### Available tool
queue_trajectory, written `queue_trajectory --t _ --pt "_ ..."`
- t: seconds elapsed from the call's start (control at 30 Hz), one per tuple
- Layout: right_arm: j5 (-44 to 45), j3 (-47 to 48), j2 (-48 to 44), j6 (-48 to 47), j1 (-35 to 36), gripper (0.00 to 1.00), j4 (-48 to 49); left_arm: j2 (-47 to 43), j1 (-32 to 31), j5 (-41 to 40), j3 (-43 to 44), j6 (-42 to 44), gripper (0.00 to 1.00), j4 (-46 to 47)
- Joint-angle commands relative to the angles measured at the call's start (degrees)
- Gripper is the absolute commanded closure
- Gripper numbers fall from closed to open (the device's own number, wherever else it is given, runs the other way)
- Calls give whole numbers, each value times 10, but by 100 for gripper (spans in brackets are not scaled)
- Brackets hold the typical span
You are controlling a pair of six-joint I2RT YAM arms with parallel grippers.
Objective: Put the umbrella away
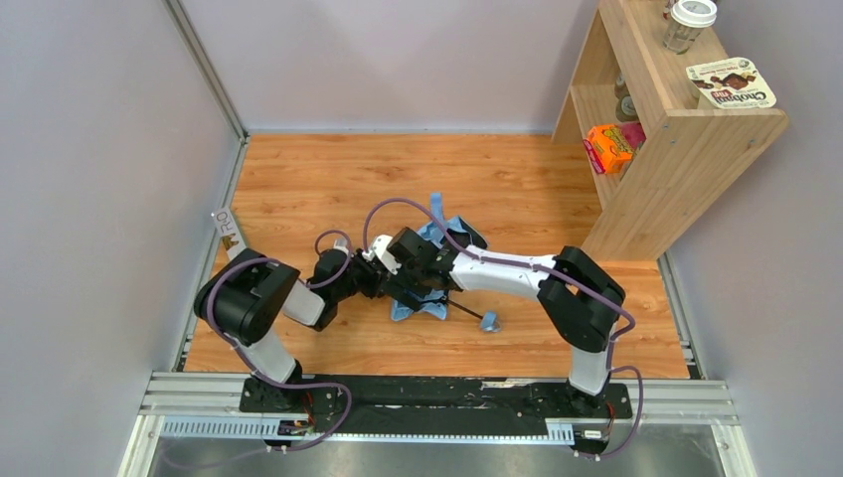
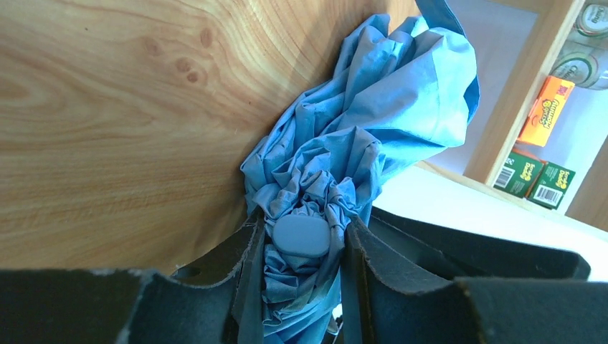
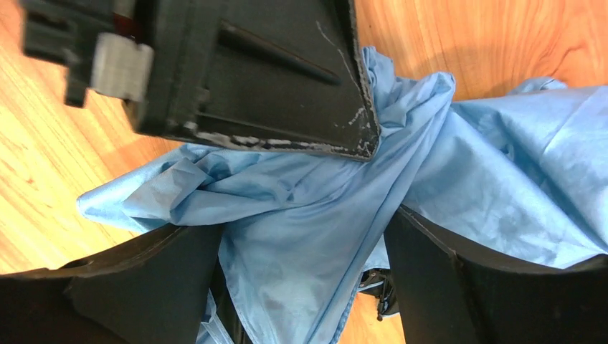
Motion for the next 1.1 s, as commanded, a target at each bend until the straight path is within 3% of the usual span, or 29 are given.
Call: queue_trajectory --t 0.0,0.23,0.3,0.33,0.37,0.47,0.63,0.73,0.77,0.8,0.83,0.87,1.07 --pt "55 -18 31 -23 29 15 15 -55 1 0 25 -11 100 -136" --pt "130 -27 83 -39 31 19 9 -144 5 25 82 -12 100 -360" --pt "98 -23 92 -29 24 31 1 -162 6 29 95 -5 100 -393" --pt "73 -22 94 -24 17 48 -1 -167 6 28 100 -10 100 -402" --pt "45 -19 96 -17 9 56 -6 -171 6 29 99 -13 100 -404" --pt "-44 -19 104 -5 -15 74 -19 -164 6 37 90 -36 100 -379" --pt "-160 -15 120 3 -43 100 -50 -135 6 34 81 -26 100 -323" --pt "-234 -18 128 22 -64 100 -53 -131 7 27 87 10 100 -281" --pt "-256 -20 129 31 -72 100 -48 -132 8 28 90 40 80 -274" --pt "-279 -22 131 36 -79 100 -46 -137 8 28 92 53 70 -271" --pt "-297 -24 131 43 -86 100 -43 -138 8 27 93 73 40 -270" --pt "-314 -27 130 51 -92 100 -36 -143 10 29 90 79 31 -266" --pt "-417 -31 131 89 -144 100 -8 -187 17 22 40 106 26 -244"
